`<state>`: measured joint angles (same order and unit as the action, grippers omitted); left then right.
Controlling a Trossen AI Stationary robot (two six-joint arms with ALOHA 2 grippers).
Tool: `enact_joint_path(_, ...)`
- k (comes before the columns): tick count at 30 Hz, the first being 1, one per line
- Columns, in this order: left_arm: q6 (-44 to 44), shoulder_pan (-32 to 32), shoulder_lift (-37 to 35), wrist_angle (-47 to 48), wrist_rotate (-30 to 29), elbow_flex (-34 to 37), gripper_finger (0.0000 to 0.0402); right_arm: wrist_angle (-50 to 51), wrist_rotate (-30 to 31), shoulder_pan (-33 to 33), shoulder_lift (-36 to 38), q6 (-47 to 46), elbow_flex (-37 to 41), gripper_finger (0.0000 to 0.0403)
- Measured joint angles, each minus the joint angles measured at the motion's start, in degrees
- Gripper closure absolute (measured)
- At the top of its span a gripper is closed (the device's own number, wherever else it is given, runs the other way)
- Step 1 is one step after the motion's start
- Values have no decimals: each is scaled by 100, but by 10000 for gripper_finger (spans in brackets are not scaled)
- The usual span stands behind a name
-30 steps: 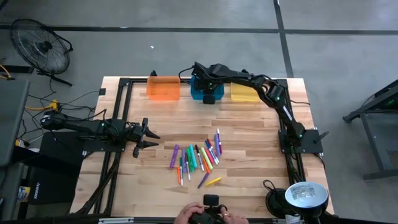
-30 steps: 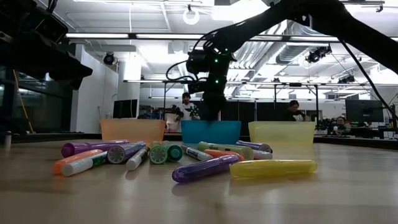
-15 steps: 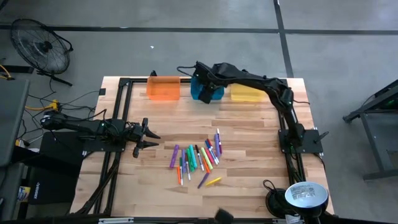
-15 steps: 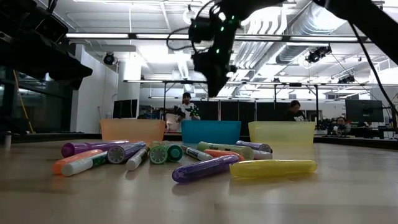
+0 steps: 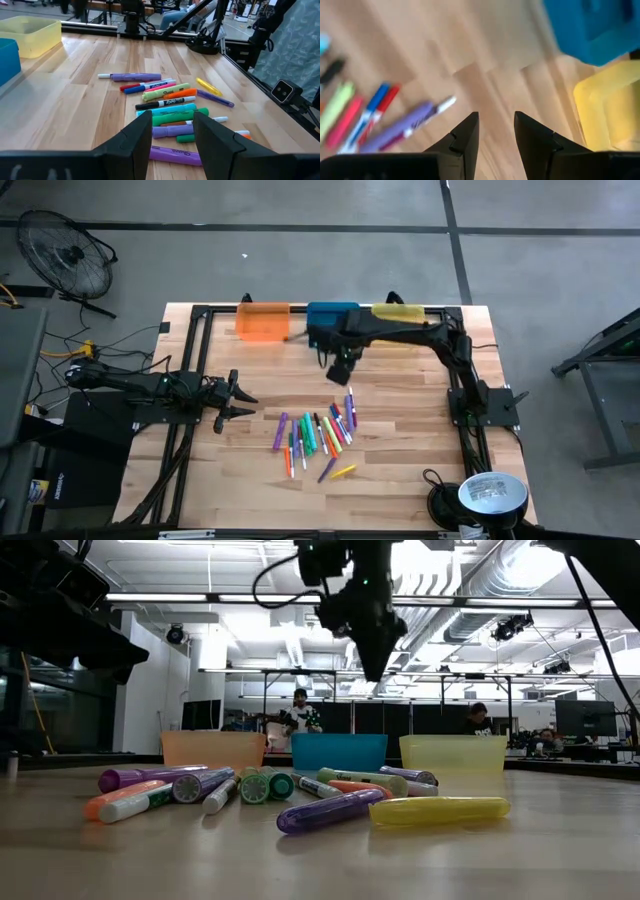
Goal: Pick & Place Markers
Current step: Put the yellow pen into the blue bin
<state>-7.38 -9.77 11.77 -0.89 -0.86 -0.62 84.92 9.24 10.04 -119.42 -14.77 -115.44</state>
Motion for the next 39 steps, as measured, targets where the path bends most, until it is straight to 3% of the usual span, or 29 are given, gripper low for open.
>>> enact_joint_path(7,0,2,0,-1,0,0,262,245,-137,-795,2,1266,1,290)
enact_joint_path(11,-2,0,0,0,-1,0,262,243,-530,-1221,2,1914,1,290)
enact_joint_path(15,-2,1,-2,-2,0,0,262,160,-1056,-1577,-9,1998,17,290)
enact_joint_path(21,-2,1,-2,-2,0,0,262,-634,-1895,-2097,-12,1975,647,290)
enact_joint_path(27,0,0,-1,-2,0,0,262,-2002,-1830,-2667,-13,1876,1515,290)
enact_joint_path(31,-2,0,0,0,-2,0,262,-2837,-1462,-3024,-15,1706,2013,290)
enact_joint_path(39,0,1,-2,0,0,0,262,-3319,-1256,-3505,-13,1610,2401,290)
